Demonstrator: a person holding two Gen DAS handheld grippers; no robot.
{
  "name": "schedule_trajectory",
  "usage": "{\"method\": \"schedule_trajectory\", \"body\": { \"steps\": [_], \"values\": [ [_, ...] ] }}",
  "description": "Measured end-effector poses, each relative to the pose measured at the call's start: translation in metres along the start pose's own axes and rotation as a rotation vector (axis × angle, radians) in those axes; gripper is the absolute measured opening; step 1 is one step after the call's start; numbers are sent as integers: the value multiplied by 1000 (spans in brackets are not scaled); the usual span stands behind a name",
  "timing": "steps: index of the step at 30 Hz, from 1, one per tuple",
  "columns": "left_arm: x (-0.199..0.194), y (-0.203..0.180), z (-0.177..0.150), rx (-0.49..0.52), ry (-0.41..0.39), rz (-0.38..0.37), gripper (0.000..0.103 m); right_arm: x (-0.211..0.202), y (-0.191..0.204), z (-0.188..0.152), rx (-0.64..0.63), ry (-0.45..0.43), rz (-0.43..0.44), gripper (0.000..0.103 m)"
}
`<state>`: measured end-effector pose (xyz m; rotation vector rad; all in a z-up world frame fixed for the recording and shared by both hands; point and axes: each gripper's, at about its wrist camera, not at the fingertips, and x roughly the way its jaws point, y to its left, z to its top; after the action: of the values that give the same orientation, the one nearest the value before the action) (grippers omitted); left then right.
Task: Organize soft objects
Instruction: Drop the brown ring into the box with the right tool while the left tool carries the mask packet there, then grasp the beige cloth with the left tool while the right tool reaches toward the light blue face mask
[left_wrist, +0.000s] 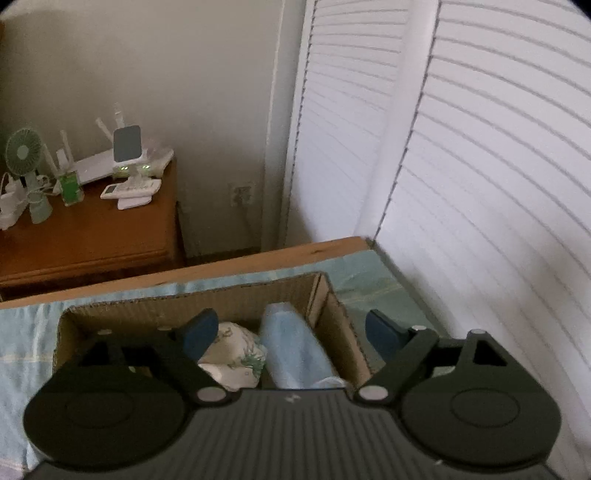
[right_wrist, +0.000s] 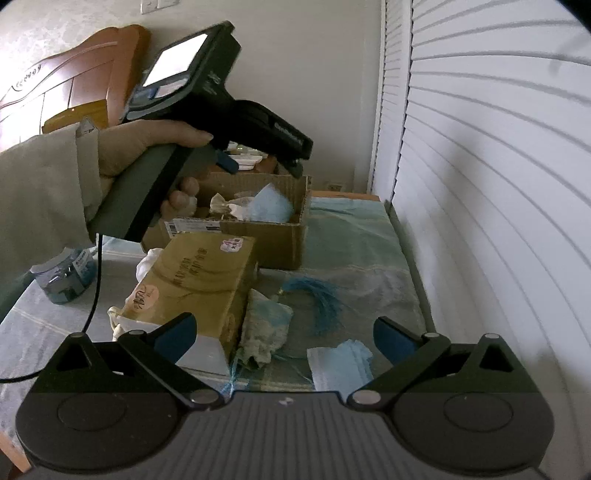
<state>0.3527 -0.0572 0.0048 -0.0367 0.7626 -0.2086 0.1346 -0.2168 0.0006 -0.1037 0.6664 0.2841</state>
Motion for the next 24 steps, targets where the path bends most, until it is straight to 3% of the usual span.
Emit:
{"method": "schedule_trajectory", "body": {
  "steps": [12,19,24],
  "values": [
    [-57,-2,-9,89,-51,24,94,-3,-1,-10,9,13,-9,103],
    [-97,-5,-37,152,-80,42,98,-5,-2,-23,15,30,-21,103],
    [-123,2,-66,127,-100,50,98,3,-4,-37,0,58,-54,103]
  ]
}}
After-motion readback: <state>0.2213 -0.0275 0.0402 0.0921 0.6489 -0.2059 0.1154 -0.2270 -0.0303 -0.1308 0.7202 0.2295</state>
